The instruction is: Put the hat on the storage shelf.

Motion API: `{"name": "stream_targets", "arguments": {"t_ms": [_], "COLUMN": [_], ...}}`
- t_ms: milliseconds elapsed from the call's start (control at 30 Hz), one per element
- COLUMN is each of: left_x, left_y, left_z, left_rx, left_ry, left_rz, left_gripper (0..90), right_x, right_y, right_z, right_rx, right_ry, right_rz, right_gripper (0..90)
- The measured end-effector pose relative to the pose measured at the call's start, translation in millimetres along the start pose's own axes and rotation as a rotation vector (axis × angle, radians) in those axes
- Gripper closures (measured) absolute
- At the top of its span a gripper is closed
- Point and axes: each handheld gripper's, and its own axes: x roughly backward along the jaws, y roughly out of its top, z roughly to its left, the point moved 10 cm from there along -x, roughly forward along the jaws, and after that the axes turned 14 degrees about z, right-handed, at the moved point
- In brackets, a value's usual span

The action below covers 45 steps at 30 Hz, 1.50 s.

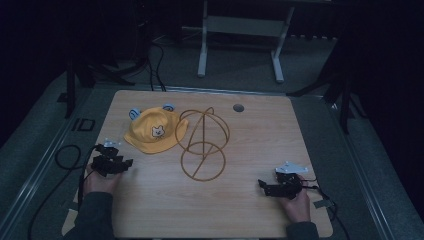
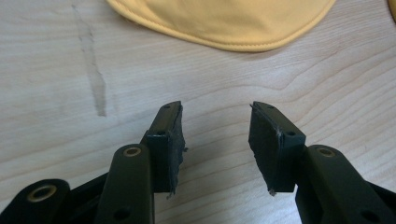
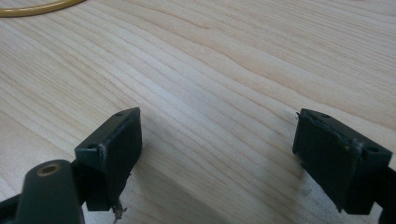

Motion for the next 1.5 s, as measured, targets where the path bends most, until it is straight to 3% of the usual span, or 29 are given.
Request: {"name": "stream_targets", "arguments": {"t_ms": [233, 567, 733, 1200, 1500], "left_x": [11.2, 28.8, 36.0, 58.1, 66.3], "left_y": [2.9, 22.1, 31.0, 48.8, 64.6], "left_z": [6.8, 17.2, 19.4, 24.5, 29.6], "left_rx": [-0.072, -0.114, -0.154, -0.212, -0.221], "left_ry": [0.026, 0.054, 0.053, 0.048, 0.039], "left_rz": [0.035, 0.029, 0.029, -0.009, -0.023], "left_gripper": [53.5, 53.5, 53.5, 53.1, 53.1], "right_x": [0.0, 0.1, 0.1, 0.1, 0.0], "right_y": [0.0, -0.2, -0.2, -0.2, -0.1], "right_z": [0.0, 0.1, 0.1, 0.2, 0.1], "right_rx": [0.000, -0.002, -0.002, -0.003, -0.003], "right_ry": [0.000, 0.001, 0.001, 0.000, 0.000], "right_rz": [0.000, 0.001, 0.001, 0.002, 0.001], "right_gripper": [15.7, 15.7, 15.7, 15.7, 15.7]}}
